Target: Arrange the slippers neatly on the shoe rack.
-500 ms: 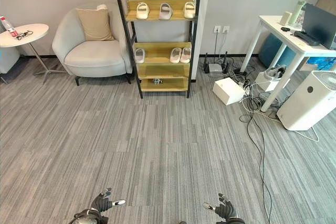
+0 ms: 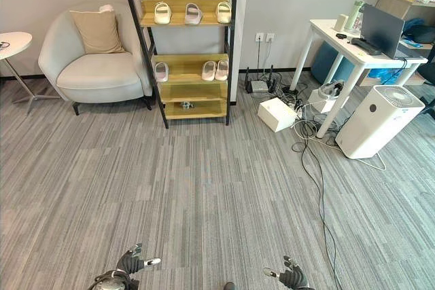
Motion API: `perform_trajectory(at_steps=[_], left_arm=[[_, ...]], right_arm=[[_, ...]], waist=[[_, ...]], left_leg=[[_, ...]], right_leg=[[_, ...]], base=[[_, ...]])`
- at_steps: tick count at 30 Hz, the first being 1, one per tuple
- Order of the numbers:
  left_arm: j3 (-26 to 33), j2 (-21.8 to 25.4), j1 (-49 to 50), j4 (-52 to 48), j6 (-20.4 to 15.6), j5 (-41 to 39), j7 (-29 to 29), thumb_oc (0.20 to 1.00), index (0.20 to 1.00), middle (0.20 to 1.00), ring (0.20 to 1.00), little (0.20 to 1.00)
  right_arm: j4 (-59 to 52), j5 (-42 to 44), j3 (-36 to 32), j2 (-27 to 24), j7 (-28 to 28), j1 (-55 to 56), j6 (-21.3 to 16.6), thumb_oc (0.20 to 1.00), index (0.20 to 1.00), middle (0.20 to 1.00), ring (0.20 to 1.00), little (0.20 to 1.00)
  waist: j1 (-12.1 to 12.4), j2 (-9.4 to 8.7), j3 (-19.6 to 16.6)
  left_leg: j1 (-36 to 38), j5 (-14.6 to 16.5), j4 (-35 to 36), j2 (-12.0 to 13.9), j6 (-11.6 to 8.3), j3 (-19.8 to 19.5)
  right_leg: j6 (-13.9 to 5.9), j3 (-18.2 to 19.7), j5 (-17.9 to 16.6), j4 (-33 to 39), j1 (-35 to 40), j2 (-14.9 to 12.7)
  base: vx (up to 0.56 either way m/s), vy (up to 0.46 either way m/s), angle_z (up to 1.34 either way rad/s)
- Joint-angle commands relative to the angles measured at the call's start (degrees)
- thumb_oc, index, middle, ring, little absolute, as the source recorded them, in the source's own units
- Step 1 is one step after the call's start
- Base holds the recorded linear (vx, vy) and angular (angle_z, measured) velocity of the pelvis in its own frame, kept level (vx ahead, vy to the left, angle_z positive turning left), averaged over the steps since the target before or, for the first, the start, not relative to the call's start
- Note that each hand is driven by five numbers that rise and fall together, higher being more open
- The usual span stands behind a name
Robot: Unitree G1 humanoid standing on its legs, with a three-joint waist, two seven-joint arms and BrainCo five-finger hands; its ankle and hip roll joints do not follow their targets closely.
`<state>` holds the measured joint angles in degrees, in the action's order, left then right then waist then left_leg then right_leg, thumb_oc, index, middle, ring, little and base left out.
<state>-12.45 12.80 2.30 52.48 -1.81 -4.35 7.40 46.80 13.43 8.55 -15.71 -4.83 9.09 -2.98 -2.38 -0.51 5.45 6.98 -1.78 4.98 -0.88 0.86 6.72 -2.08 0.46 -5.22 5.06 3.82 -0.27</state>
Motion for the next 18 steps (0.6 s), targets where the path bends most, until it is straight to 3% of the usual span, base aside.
perform_trajectory(at_steps=[1,18], left_arm=[[1.6,0.0,-2.9,1.5,-1.5,-3.9,0.6,1.000,1.000,1.000,1.000,1.000],[1.3,-1.3,-2.4,4.9,-1.4,-4.9,0.2,1.000,1.000,1.000,1.000,1.000]], right_arm=[[-0.4,-0.5,2.7,-0.7,0.0,-2.5,-0.8,1.000,1.000,1.000,1.000,1.000],[2.6,-0.9,5.2,0.3,0.6,-3.9,-0.9,1.000,1.000,1.000,1.000,1.000]], waist=[[0.3,-0.99,-1.3],[1.2,-1.10,-1.2]], left_leg=[[0.0,1.5,0.0,1.4,-3.77,-1.2],[-0.2,1.5,0.0,0.9,-3.47,-2.2]], right_leg=[[-6.85,0.1,1.7,-0.1,0.9,-4.4],[-6.70,-0.7,1.8,-0.1,1.4,-4.9]], base=[[0.00,0.000,0.00],[-0.01,0.001,0.03]])
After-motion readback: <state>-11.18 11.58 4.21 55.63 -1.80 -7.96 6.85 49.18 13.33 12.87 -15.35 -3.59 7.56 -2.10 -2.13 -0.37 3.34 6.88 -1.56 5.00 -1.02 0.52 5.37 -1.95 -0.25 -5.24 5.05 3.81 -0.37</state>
